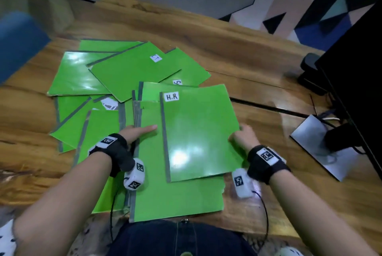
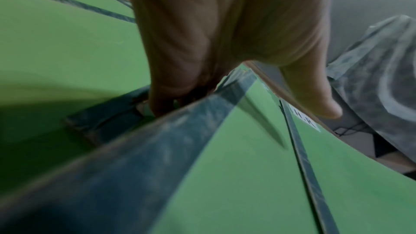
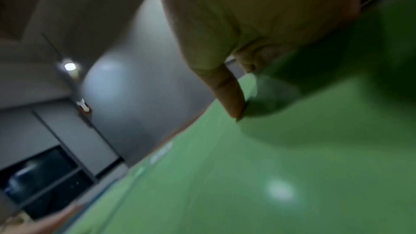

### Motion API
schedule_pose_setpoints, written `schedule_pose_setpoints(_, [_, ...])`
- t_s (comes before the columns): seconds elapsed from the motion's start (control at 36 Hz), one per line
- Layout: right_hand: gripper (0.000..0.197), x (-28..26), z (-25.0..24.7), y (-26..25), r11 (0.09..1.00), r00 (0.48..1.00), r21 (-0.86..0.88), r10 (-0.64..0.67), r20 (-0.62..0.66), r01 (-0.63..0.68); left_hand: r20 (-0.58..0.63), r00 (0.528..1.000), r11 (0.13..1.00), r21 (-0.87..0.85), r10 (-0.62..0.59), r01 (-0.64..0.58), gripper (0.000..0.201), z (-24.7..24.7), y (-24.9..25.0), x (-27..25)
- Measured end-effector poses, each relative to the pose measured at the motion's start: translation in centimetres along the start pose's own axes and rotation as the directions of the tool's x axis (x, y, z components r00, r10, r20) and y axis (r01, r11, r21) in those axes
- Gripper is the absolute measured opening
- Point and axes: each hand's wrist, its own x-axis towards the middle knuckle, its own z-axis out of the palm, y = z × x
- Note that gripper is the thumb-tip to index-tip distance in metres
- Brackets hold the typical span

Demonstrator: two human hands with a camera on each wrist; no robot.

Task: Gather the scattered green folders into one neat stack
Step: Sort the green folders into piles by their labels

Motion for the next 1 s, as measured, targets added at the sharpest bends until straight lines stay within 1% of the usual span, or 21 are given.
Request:
schedule_pose_setpoints(0.06, [0.015,-0.2,1.5,1.9,0.988,0.994,-0.151,0.052,0.094,-0.038,-0.011,1.000,0.999,-0.032,-0.011,0.011,0.151,0.1,-0.2,0.2])
schedule_pose_setpoints(0.08, [0.016,-0.1,2.1,2.6,0.974,0.989,-0.223,0.077,0.128,-0.047,-0.035,0.999,0.999,-0.034,-0.015,0.014,0.156,0.2,-0.6,0.9])
schedule_pose_setpoints(0.14, [0.024,0.1,2.9,3.4,0.940,0.980,-0.338,0.112,0.165,-0.051,-0.045,0.999,1.000,-0.022,-0.021,0.020,0.157,0.3,-0.1,-0.1])
schedule_pose_setpoints(0.19, [0.040,0.1,3.2,3.4,0.914,0.973,-0.404,0.129,0.192,-0.042,-0.048,0.999,0.999,-0.034,-0.007,0.006,0.150,0.5,0.8,-1.6])
schedule_pose_setpoints(0.28, [0.064,-0.9,3.5,2.5,0.888,0.959,-0.460,0.138,0.247,-0.009,-0.089,0.996,0.998,-0.063,0.022,-0.028,0.126,1.0,1.4,-2.4])
schedule_pose_setpoints(0.33, [0.067,-1.4,3.9,2.1,0.866,0.947,-0.499,0.135,0.291,0.029,-0.125,0.991,0.995,-0.080,0.041,-0.051,0.120,1.5,1.5,-2.2])
schedule_pose_setpoints(0.44, [0.062,-1.9,4.2,1.4,0.850,0.928,-0.520,0.119,0.352,0.088,-0.225,0.973,0.991,-0.104,0.059,-0.084,0.117,2.3,1.7,-2.6])
schedule_pose_setpoints(0.47, [0.055,-2.0,4.1,1.1,0.860,0.921,-0.502,0.114,0.372,0.097,-0.250,0.966,0.989,-0.118,0.061,-0.093,0.115,2.4,1.8,-2.8])
schedule_pose_setpoints(0.53, [0.032,-2.1,3.7,0.6,0.906,0.897,-0.411,0.097,0.432,0.100,-0.302,0.950,0.980,-0.149,0.079,-0.129,0.109,2.7,1.9,-3.1])
schedule_pose_setpoints(0.56, [0.024,-2.1,3.5,0.5,0.932,0.887,-0.356,0.111,0.448,0.063,-0.331,0.939,0.975,-0.160,0.096,-0.156,0.105,2.9,1.9,-3.3])
schedule_pose_setpoints(0.58, [0.028,-2.2,3.3,0.2,0.952,0.888,-0.304,0.116,0.445,0.029,-0.358,0.927,0.969,-0.165,0.115,-0.184,0.102,3.0,2.0,-3.5])
schedule_pose_setpoints(0.61, [0.040,-1.8,3.3,0.3,0.967,0.896,-0.253,0.123,0.426,-0.013,-0.378,0.916,0.963,-0.167,0.135,-0.211,0.100,3.1,2.1,-3.8])
schedule_pose_setpoints(0.67, [0.068,-1.0,3.3,0.9,0.992,0.937,-0.116,0.093,0.338,-0.057,-0.397,0.901,0.945,-0.191,0.173,-0.266,0.098,3.3,2.3,-4.4])
schedule_pose_setpoints(0.72, [0.096,-0.3,3.6,1.4,0.994,0.956,0.087,0.032,0.292,-0.060,-0.387,0.896,0.919,-0.228,0.218,-0.322,0.099,3.4,2.5,-4.8])
schedule_pose_setpoints(0.75, [0.105,-0.5,3.7,1.2,0.978,0.958,0.188,0.037,0.286,-0.094,-0.371,0.896,0.907,-0.242,0.242,-0.346,0.101,3.4,2.7,-4.9])
schedule_pose_setpoints(0.78, [0.105,-0.8,3.9,0.9,0.950,0.961,0.290,0.032,0.276,-0.115,-0.352,0.897,0.896,-0.252,0.267,-0.366,0.103,3.4,2.9,-5.1])
schedule_pose_setpoints(0.81, [0.099,-0.7,3.9,0.8,0.925,0.968,0.363,0.017,0.250,-0.110,-0.330,0.900,0.889,-0.259,0.286,-0.378,0.103,3.4,3.1,-5.2])
schedule_pose_setpoints(0.86, [0.089,-0.7,3.8,0.5,0.882,0.988,0.464,0.009,0.156,-0.081,-0.282,0.906,0.884,-0.258,0.317,-0.390,0.103,3.2,3.8,-5.4])
schedule_pose_setpoints(0.92, [0.090,-0.4,3.6,0.4,0.858,0.998,0.513,0.013,0.059,-0.041,-0.217,0.914,0.891,-0.235,0.343,-0.389,0.101,2.9,4.8,-5.4])
schedule_pose_setpoints(0.97, [0.073,-0.4,3.2,0.0,0.858,1.000,0.513,0.004,0.003,-0.005,-0.120,0.932,0.912,-0.196,0.343,-0.361,0.098,2.3,5.8,-5.1])
schedule_pose_setpoints(1.0, [0.071,-0.3,2.9,-0.2,0.871,1.000,0.492,0.005,-0.024,0.007,-0.070,0.938,0.925,-0.155,0.340,-0.347,0.093,2.0,6.3,-4.8])
